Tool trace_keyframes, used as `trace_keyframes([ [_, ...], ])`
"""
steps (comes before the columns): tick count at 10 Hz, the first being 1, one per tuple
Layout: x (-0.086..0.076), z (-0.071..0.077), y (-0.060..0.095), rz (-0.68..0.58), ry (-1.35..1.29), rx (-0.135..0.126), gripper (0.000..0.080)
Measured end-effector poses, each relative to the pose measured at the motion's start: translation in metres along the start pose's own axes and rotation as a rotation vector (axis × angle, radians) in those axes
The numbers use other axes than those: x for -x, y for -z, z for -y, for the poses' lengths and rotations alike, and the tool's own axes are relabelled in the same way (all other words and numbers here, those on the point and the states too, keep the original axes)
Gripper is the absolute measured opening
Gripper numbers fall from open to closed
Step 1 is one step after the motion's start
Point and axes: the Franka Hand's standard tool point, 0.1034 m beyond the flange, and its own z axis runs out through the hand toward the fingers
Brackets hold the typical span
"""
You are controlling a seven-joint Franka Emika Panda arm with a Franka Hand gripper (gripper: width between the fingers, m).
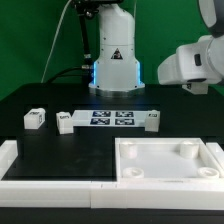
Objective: Assemble one leg
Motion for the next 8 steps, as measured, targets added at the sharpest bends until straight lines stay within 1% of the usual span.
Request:
trace_keyframes([
  [1, -0.009, 0.001, 0.005, -0.070, -0.001, -0.006, 0.0288],
  [2, -0.012, 0.001, 0.011, -0.188, -0.005, -0.010, 0.0288],
  [3, -0.008, 0.000, 0.009, -0.254, -0.008, -0.010, 0.0289],
  [4, -0.013, -0.001, 0.013, -0.376, -0.012, -0.015, 0.0289],
  [5, -0.011, -0.008, 0.018, -0.460, -0.023, -0.014, 0.0289],
  [6, -0.006, -0.016, 0.027, -0.528, -0.034, -0.019, 0.0289],
  [7, -0.007, -0.022, 0.043, -0.649, -0.024, -0.025, 0.0289],
  [8, -0.007, -0.028, 0.055, -0.767, -0.005, -0.023, 0.0289],
])
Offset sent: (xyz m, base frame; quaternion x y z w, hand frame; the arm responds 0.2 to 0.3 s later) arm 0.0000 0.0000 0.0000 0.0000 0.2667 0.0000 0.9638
